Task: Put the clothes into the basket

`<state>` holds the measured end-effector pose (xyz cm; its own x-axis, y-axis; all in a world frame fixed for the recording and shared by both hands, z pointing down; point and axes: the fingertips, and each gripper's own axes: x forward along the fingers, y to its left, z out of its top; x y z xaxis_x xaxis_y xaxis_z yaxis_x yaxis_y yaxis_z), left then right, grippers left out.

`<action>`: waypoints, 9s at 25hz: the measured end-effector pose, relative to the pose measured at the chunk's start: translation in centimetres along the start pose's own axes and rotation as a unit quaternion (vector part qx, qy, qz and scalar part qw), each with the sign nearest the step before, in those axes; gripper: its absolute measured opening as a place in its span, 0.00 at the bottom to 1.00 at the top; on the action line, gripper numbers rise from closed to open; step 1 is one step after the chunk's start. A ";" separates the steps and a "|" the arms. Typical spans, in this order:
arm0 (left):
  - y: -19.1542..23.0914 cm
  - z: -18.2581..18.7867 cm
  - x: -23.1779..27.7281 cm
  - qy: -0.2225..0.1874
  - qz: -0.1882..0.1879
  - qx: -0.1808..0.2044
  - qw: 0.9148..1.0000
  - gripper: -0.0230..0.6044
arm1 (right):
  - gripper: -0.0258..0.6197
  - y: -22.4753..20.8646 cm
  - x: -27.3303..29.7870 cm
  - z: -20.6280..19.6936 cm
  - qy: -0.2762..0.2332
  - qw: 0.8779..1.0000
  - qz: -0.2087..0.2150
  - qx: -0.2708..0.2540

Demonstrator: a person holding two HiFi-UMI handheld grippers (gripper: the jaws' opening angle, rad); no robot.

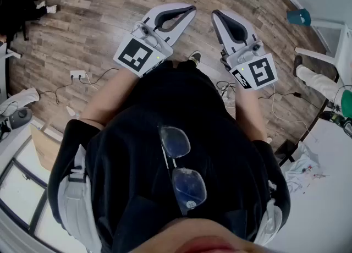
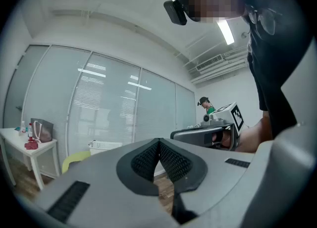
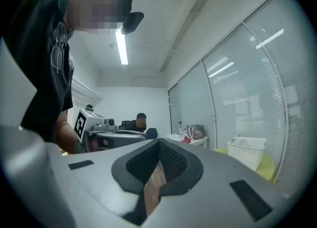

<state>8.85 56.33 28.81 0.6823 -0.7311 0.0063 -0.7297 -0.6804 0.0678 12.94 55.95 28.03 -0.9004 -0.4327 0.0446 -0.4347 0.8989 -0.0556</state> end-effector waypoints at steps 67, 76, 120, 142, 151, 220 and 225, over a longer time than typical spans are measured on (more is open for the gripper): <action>3.7 -2.4 10.5 0.027 0.060 0.015 0.998 0.05 | 0.08 -11.9 -0.8 -1.1 -0.008 0.999 0.050 0.010; 14.9 -1.2 11.9 0.022 0.048 0.009 0.999 0.05 | 0.08 -17.0 9.3 0.9 0.000 0.999 0.033 0.000; 45.1 -2.7 31.9 0.043 0.082 0.018 0.996 0.05 | 0.08 -45.5 32.8 -3.4 0.062 0.994 0.089 0.022; 59.3 -13.4 36.0 0.099 -0.106 0.005 0.989 0.05 | 0.19 -52.1 46.2 -23.2 0.315 0.939 -0.037 0.130; 61.6 -16.4 36.7 0.120 -0.142 -0.012 0.983 0.05 | 0.59 -51.0 48.4 -33.6 0.474 0.867 0.010 0.154; 57.9 0.2 49.8 0.018 -0.153 0.062 0.986 0.05 | 0.56 -64.9 34.9 -8.6 0.604 0.784 0.023 -0.139; 58.0 1.3 51.5 0.012 -0.141 0.072 0.987 0.05 | 0.56 -68.0 34.8 -7.0 0.601 0.780 0.015 -0.174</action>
<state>1.61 -20.87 31.80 0.8588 -0.5114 0.0308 -0.5084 -0.8581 -0.0728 11.25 -19.72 40.31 -0.1527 -0.2205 0.9633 -0.1940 0.9625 0.1896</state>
